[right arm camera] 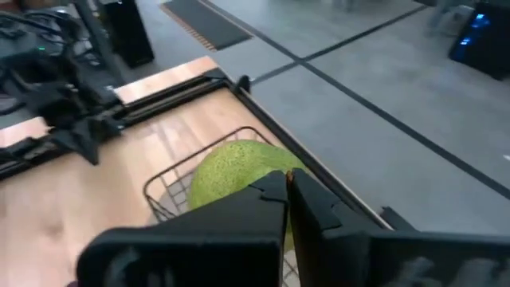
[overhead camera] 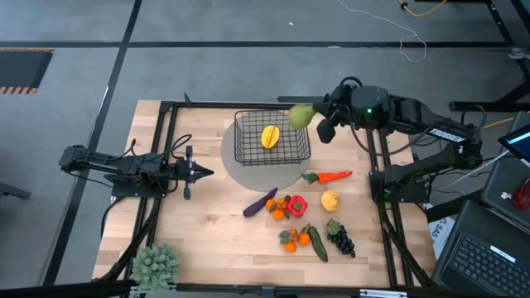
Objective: Build produce basket
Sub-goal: Put the green pear into the black wire basket
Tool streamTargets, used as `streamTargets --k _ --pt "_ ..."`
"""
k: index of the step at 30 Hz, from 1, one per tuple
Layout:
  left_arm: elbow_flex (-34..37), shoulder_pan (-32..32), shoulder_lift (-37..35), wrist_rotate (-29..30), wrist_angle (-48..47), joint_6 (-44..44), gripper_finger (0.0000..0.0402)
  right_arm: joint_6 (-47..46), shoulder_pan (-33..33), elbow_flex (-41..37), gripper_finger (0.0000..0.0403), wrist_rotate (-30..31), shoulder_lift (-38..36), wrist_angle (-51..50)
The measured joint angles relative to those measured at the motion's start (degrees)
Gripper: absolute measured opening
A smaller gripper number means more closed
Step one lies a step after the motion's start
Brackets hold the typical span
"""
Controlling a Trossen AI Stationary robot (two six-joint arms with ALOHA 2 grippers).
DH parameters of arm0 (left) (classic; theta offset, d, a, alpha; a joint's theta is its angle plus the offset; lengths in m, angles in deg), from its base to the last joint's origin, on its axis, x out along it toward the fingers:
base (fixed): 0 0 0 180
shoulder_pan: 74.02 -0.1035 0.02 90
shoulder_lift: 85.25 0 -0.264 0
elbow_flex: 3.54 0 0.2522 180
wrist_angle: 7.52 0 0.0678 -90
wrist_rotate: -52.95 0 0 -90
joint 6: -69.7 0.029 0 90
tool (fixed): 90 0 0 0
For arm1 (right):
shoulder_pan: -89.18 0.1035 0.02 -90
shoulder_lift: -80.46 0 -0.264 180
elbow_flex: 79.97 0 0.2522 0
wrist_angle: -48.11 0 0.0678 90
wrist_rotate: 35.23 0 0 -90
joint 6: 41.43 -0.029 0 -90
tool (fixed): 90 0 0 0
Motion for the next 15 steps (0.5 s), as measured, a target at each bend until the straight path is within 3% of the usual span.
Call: streamTargets --k 15 --pt "0.0 0.0 0.0 0.0 0.0 0.0 0.0004 1.4 0.0 0.0 0.0014 -1.5 0.6 2.6"
